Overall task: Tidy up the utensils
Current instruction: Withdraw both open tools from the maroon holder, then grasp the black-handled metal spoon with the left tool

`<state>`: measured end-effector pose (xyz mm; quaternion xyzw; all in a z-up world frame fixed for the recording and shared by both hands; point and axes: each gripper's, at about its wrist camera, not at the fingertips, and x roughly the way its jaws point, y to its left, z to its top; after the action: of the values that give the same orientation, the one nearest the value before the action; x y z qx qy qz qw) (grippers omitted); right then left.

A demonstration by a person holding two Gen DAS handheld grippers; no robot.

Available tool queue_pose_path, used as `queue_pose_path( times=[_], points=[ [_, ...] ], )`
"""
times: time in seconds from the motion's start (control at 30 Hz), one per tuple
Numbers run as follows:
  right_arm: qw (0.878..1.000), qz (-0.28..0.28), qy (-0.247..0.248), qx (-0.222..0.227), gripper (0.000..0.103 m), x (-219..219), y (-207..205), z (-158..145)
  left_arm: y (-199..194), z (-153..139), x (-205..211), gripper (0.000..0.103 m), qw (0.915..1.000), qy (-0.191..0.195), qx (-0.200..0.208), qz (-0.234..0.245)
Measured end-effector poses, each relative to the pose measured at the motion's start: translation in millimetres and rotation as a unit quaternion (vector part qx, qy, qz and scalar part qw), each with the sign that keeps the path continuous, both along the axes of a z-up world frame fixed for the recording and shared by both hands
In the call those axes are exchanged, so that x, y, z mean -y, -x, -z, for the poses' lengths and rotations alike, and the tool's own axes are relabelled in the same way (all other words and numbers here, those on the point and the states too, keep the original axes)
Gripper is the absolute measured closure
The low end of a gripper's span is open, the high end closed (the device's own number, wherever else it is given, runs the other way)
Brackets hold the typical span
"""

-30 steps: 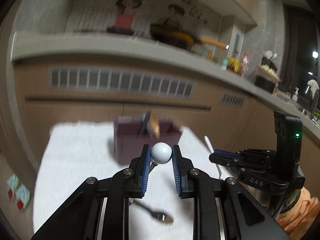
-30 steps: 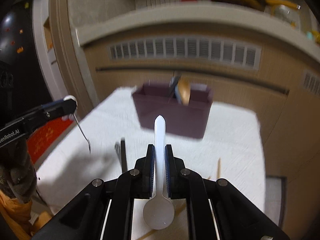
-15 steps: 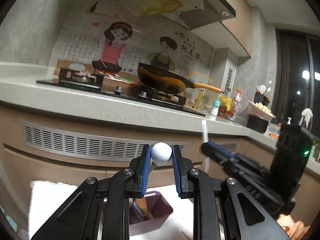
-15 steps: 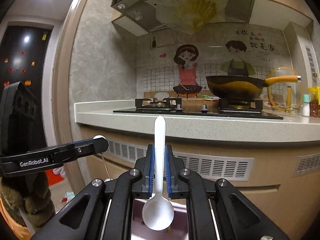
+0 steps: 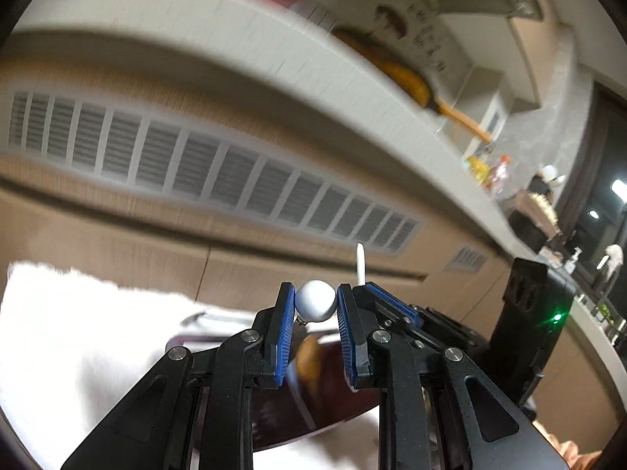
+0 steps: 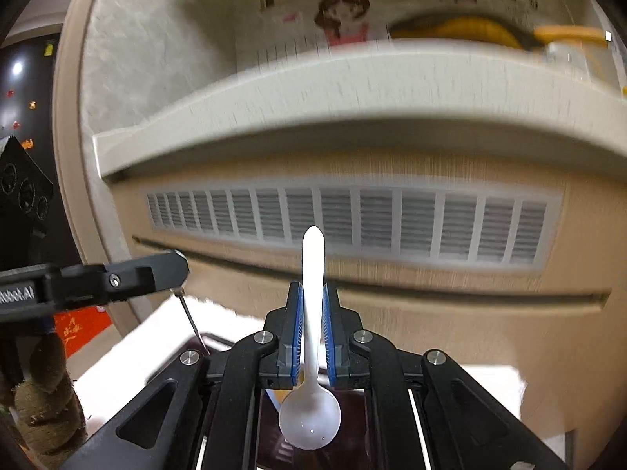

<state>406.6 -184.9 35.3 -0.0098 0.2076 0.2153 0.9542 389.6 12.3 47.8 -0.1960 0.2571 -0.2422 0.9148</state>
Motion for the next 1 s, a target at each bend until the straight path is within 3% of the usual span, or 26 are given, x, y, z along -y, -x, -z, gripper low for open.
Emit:
queue_pose_path(
  times=[0.07, 0.13, 0.23, 0.37, 0.47, 0.5, 0.57, 0.7, 0.87, 1.0],
  points=[
    [0.999, -0.007, 0.014, -0.029, 0.092, -1, -5, 18, -3, 13, 1, 0.072, 0.9998, -0.01, -0.015, -0.003],
    [0.997, -0.018, 0.03, -0.062, 0.083, -3, -7, 33, 0, 20, -1, 0.057, 0.9996, -0.017, -0.021, -0.009],
    [0.995, -0.014, 0.045, -0.084, 0.08, -1, 0, 43, 15, 17, -5, 0.049, 0.9992, -0.033, -0.009, -0.021],
    [0.994, 0.0, 0.058, -0.092, 0.077, 11, 26, 43, 47, 10, -7, 0.041, 0.9955, -0.083, 0.018, -0.042],
    [0.992, 0.006, 0.075, -0.103, 0.074, 19, 52, 45, 73, 13, -8, 0.035, 0.9933, -0.108, 0.017, -0.035],
    [0.992, 0.004, 0.083, -0.1, 0.068, 21, 64, 46, 82, 16, -7, 0.034, 0.9923, -0.119, 0.013, -0.032],
    [0.989, 0.012, 0.104, -0.1, 0.061, 24, 85, 48, 100, 26, -6, 0.032, 0.9896, -0.141, -0.001, -0.027],
    [0.986, 0.006, 0.131, -0.102, 0.057, 29, 129, 55, 130, 52, -5, 0.029, 0.9808, -0.184, -0.052, -0.039],
    [0.983, 0.017, 0.15, -0.102, 0.051, 35, 173, 69, 156, 89, 2, 0.029, 0.9739, -0.161, -0.16, -0.013],
    [0.982, 0.025, 0.155, -0.101, 0.043, 42, 201, 78, 167, 99, 15, 0.029, 0.9704, -0.156, -0.185, 0.004]
  ],
)
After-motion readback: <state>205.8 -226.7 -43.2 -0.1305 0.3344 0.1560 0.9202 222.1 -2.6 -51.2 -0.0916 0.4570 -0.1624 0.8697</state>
